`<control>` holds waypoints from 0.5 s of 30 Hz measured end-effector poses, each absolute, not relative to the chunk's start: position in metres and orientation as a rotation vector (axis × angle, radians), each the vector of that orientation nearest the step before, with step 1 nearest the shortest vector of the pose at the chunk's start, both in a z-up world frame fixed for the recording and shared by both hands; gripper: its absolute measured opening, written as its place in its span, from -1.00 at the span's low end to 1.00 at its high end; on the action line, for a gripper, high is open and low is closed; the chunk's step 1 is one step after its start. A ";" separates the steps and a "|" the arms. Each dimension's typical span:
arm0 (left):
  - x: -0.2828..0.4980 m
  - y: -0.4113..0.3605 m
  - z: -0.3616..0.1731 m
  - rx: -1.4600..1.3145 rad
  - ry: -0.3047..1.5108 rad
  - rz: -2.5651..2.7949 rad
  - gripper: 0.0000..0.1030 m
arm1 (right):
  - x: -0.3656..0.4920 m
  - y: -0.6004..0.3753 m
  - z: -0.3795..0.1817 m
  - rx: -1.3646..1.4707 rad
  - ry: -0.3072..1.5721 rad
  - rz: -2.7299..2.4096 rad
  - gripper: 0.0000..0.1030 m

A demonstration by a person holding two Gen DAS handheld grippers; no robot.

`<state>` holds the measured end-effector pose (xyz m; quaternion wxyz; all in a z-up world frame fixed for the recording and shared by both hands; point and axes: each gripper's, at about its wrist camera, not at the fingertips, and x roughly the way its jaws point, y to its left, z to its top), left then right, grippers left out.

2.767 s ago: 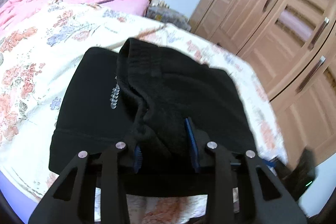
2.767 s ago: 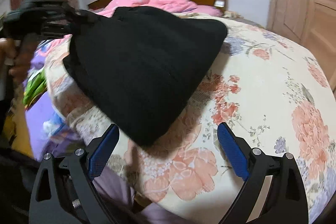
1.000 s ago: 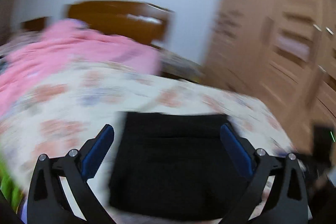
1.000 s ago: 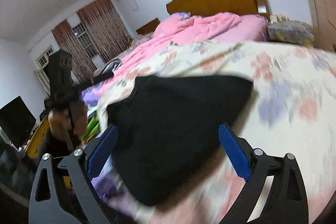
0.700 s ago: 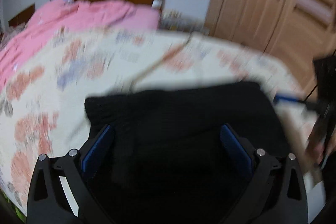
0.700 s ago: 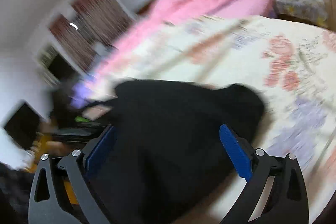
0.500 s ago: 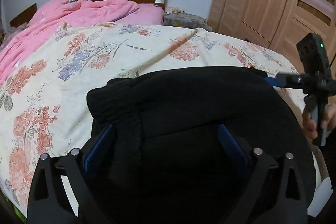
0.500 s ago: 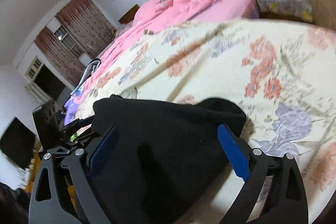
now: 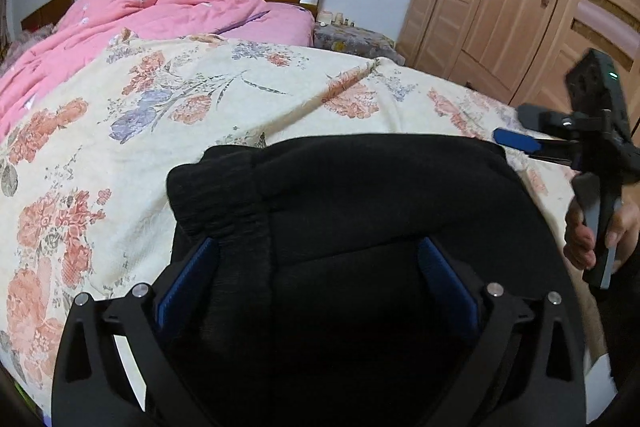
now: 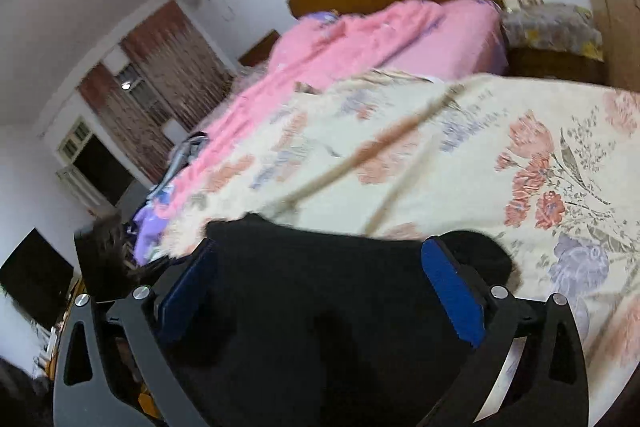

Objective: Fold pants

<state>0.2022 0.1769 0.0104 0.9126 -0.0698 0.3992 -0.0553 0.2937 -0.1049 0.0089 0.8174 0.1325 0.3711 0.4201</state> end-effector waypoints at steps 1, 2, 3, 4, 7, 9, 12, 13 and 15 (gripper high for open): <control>0.200 0.176 0.017 -0.157 0.815 -0.128 0.93 | 0.285 -0.106 0.012 0.282 0.781 0.916 0.90; 0.195 0.176 0.031 -0.186 0.774 -0.182 0.94 | 0.275 -0.106 0.013 0.286 0.781 0.951 0.91; 0.193 0.175 0.041 -0.200 0.744 -0.214 0.94 | 0.269 -0.104 0.013 0.286 0.786 0.972 0.91; 0.194 0.173 0.053 -0.207 0.715 -0.242 0.94 | 0.264 -0.101 0.012 0.282 0.792 0.990 0.91; 0.220 0.162 0.067 -0.139 0.731 -0.281 0.96 | 0.251 -0.080 -0.005 0.184 0.835 0.973 0.91; 0.251 0.160 0.052 -0.122 0.812 -0.315 0.96 | 0.252 -0.071 -0.017 0.113 0.880 0.905 0.91; 0.282 0.168 0.027 -0.134 0.889 -0.315 0.96 | 0.246 -0.069 -0.024 0.043 0.848 0.879 0.91; 0.283 0.167 0.027 -0.133 0.889 -0.319 0.96 | 0.246 -0.071 -0.025 0.048 0.846 0.880 0.91; 0.281 0.160 0.026 -0.086 0.884 -0.286 0.96 | 0.247 -0.077 -0.029 0.087 0.837 0.890 0.91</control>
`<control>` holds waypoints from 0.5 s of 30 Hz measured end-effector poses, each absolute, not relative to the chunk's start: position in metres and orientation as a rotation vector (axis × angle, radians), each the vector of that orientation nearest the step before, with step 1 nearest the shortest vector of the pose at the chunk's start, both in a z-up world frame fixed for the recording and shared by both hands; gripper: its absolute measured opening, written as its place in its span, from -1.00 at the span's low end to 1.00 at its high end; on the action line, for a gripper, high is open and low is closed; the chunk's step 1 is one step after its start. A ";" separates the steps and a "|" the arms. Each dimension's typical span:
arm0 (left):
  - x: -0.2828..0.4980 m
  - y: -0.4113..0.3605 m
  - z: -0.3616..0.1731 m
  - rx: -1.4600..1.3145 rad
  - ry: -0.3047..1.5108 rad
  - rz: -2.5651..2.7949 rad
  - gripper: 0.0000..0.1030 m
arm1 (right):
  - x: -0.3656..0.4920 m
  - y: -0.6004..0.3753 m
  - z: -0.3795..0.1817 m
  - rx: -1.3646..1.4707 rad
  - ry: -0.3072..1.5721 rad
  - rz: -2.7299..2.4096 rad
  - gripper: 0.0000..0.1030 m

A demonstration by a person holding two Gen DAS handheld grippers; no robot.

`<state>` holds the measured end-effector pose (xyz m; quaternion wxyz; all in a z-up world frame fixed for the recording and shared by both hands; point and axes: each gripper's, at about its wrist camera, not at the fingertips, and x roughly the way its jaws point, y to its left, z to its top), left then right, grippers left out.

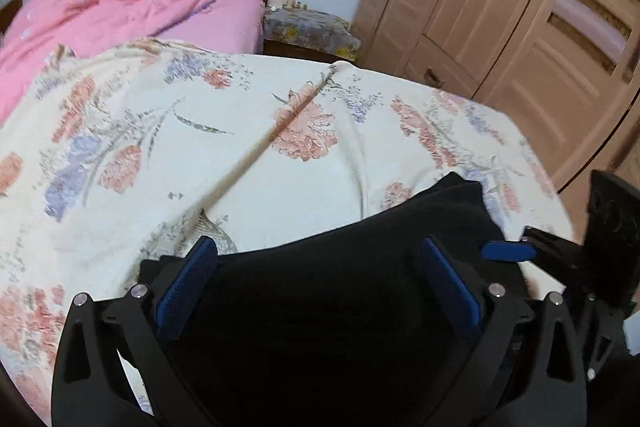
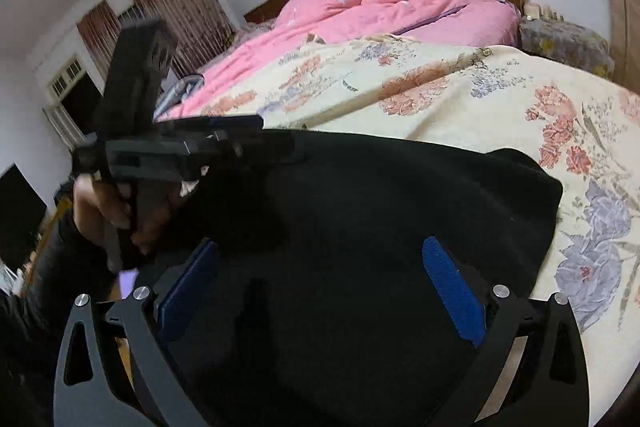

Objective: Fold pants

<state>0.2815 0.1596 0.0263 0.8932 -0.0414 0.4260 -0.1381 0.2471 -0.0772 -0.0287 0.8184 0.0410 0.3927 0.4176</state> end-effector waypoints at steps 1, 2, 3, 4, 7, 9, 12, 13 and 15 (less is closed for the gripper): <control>0.281 0.157 0.024 -0.063 0.880 -0.273 0.96 | 0.248 -0.080 -0.031 0.101 0.834 0.892 0.91; 0.280 0.153 0.022 -0.033 0.876 -0.253 0.96 | 0.250 -0.081 -0.032 0.109 0.841 0.879 0.91; 0.279 0.147 0.021 0.005 0.877 -0.229 0.96 | 0.249 -0.081 -0.029 0.109 0.851 0.848 0.90; 0.280 0.143 0.020 0.027 0.881 -0.214 0.96 | 0.247 -0.081 -0.023 0.101 0.861 0.806 0.90; 0.283 0.143 0.018 0.044 0.886 -0.196 0.96 | 0.223 -0.076 -0.003 0.007 0.816 0.757 0.91; 0.282 0.145 0.018 0.031 0.879 -0.200 0.96 | 0.202 -0.070 -0.001 -0.048 0.809 0.775 0.91; 0.282 0.148 0.018 0.013 0.869 -0.205 0.96 | 0.182 -0.055 -0.024 -0.205 0.850 0.747 0.92; 0.282 0.148 0.018 0.014 0.869 -0.205 0.96 | 0.177 -0.055 -0.029 -0.227 0.824 0.736 0.92; 0.282 0.148 0.018 0.016 0.869 -0.205 0.96 | 0.179 -0.063 -0.031 -0.154 0.834 0.730 0.91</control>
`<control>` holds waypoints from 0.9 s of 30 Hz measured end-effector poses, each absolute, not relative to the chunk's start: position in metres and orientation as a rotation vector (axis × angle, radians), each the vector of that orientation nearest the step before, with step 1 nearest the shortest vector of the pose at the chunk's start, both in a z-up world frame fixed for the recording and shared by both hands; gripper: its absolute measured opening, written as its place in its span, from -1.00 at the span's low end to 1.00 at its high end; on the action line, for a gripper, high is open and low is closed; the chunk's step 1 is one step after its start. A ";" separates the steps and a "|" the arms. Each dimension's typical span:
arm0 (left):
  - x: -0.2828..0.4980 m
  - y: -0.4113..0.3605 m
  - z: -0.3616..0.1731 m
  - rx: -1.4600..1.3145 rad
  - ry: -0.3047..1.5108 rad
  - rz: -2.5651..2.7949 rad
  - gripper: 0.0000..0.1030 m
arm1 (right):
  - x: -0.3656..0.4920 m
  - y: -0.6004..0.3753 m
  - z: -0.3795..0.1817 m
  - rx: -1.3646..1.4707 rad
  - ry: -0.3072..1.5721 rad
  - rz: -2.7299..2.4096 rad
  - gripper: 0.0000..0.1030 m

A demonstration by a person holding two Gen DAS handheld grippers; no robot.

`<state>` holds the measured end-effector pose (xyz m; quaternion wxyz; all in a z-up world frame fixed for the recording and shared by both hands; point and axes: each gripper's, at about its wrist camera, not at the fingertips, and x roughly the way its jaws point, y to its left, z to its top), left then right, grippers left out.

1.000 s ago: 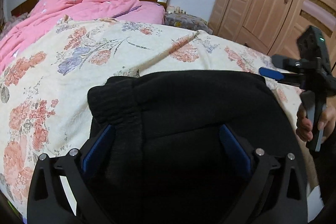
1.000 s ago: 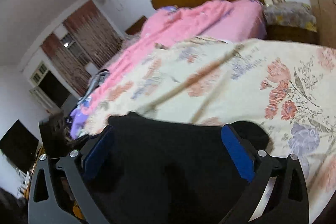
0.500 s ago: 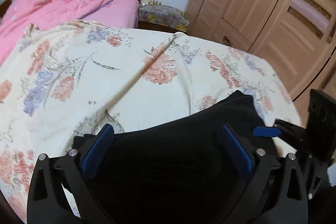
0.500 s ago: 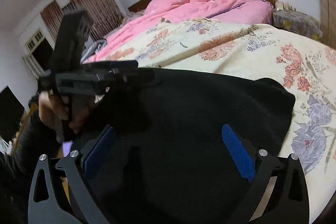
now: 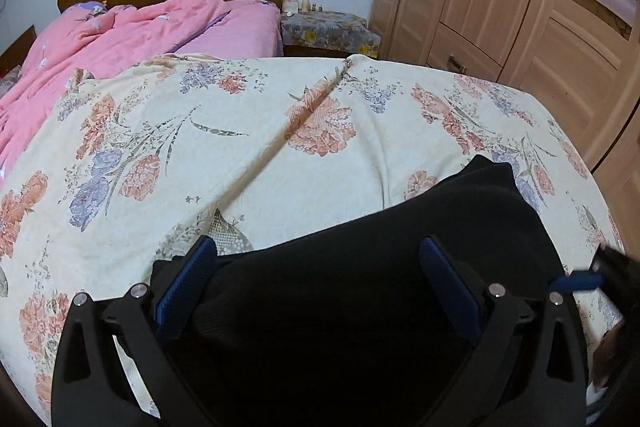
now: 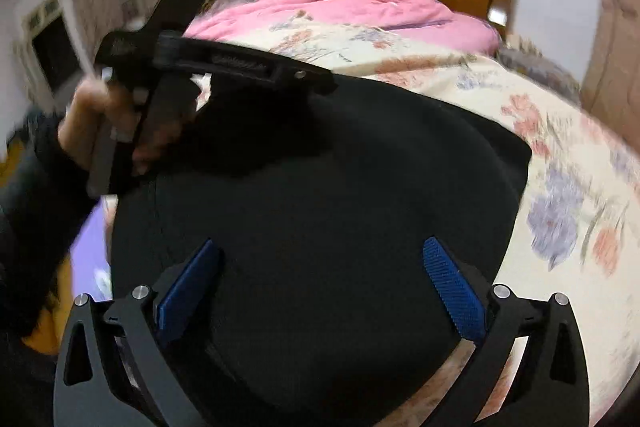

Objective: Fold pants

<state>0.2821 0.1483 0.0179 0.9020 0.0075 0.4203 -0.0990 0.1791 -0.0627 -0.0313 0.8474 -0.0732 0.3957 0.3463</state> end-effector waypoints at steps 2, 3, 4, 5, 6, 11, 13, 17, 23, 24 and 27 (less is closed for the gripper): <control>0.282 0.148 0.018 0.013 0.867 -0.206 0.96 | 0.181 -0.064 -0.024 -0.149 0.856 0.684 0.91; 0.282 0.150 0.019 0.008 0.865 -0.208 0.96 | 0.177 -0.063 -0.018 -0.169 0.844 0.664 0.91; 0.282 0.149 0.019 0.008 0.866 -0.208 0.96 | 0.172 -0.062 -0.012 -0.185 0.817 0.669 0.91; 0.282 0.149 0.019 0.005 0.865 -0.209 0.96 | 0.164 -0.061 -0.006 -0.196 0.791 0.688 0.91; 0.282 0.149 0.019 0.002 0.863 -0.210 0.96 | 0.157 -0.061 -0.003 -0.198 0.781 0.703 0.91; 0.281 0.150 0.021 -0.014 0.856 -0.218 0.96 | 0.136 -0.050 -0.036 -0.264 0.810 0.739 0.92; 0.281 0.152 0.021 -0.024 0.852 -0.223 0.96 | 0.134 -0.054 -0.038 -0.236 0.782 0.733 0.92; 0.280 0.154 0.022 -0.035 0.841 -0.228 0.96 | 0.131 -0.053 -0.029 -0.268 0.809 0.696 0.91; 0.212 0.166 0.070 -0.070 0.599 -0.067 0.96 | 0.103 -0.077 -0.006 -0.214 0.722 0.652 0.91; 0.186 0.168 0.079 -0.086 0.560 -0.071 0.96 | 0.102 -0.081 -0.008 -0.206 0.727 0.646 0.91; 0.147 0.169 0.077 -0.083 0.565 -0.081 0.96 | 0.102 -0.083 -0.020 -0.188 0.765 0.629 0.91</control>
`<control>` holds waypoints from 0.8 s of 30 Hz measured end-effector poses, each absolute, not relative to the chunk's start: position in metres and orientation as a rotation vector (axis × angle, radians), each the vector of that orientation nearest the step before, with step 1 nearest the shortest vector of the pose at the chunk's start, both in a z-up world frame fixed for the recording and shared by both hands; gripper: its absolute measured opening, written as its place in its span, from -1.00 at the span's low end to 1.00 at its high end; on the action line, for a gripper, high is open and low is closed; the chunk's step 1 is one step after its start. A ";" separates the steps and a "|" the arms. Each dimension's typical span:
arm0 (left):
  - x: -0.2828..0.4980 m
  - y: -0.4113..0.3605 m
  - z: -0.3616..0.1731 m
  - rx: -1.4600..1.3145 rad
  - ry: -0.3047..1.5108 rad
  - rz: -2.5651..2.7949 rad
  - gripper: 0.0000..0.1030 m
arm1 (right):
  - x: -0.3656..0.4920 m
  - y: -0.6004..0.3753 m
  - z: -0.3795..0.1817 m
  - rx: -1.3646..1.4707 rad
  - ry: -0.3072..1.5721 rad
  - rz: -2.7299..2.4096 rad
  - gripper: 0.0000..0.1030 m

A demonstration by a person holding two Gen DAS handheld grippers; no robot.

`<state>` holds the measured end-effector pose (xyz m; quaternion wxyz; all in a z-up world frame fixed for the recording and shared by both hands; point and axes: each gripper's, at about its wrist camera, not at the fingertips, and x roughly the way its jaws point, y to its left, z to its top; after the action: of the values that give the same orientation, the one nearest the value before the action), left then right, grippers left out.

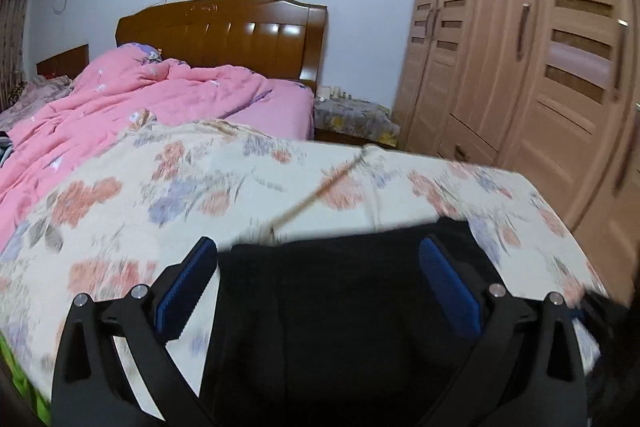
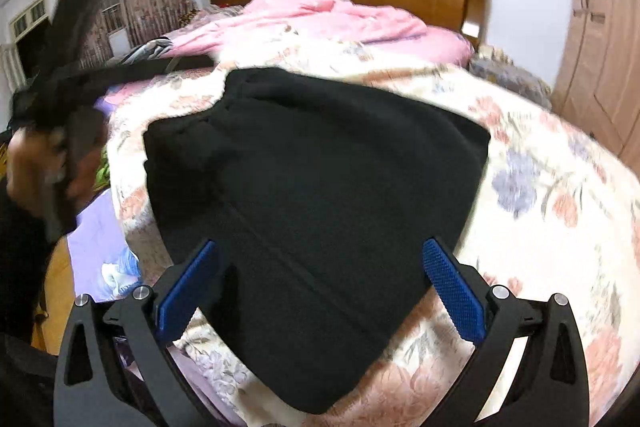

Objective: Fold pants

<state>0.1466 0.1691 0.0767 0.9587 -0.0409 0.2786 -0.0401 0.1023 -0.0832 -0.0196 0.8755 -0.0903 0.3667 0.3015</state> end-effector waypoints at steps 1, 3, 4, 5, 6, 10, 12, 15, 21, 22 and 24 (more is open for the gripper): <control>0.139 0.167 0.070 -0.062 0.600 -0.073 0.96 | 0.104 -0.083 -0.027 -0.185 0.788 0.623 0.91; 0.128 0.160 0.048 0.019 0.686 -0.056 0.96 | 0.108 -0.081 -0.030 -0.183 0.790 0.610 0.92; 0.125 0.158 0.040 0.047 0.707 -0.050 0.96 | 0.109 -0.082 -0.031 -0.184 0.784 0.609 0.92; 0.123 0.157 0.032 0.074 0.732 -0.036 0.96 | 0.112 -0.083 -0.029 -0.195 0.783 0.608 0.92; 0.122 0.158 0.019 0.099 0.765 -0.007 0.97 | 0.111 -0.083 -0.030 -0.206 0.783 0.606 0.92; 0.120 0.182 0.001 -0.035 0.777 -0.036 0.97 | 0.111 -0.083 -0.032 -0.202 0.790 0.608 0.92; 0.120 0.184 -0.002 -0.042 0.768 -0.039 0.97 | 0.114 -0.086 -0.036 -0.170 0.795 0.613 0.92; 0.120 0.184 -0.005 -0.037 0.752 -0.038 0.97 | 0.113 -0.093 -0.045 -0.105 0.804 0.617 0.92; 0.123 0.189 -0.008 -0.075 0.740 -0.033 0.97 | 0.104 -0.095 -0.038 -0.058 0.852 0.560 0.92; 0.123 0.186 -0.002 -0.069 0.754 0.008 0.97 | 0.096 -0.095 -0.030 -0.069 0.822 0.545 0.92; 0.106 0.173 0.026 -0.042 0.683 0.087 0.93 | 0.072 -0.093 -0.020 -0.129 0.731 0.535 0.92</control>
<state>0.1061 0.1730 0.0256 0.9411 -0.0208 0.3349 0.0425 0.0717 -0.0928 -0.0201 0.8973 -0.0624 0.3527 0.2581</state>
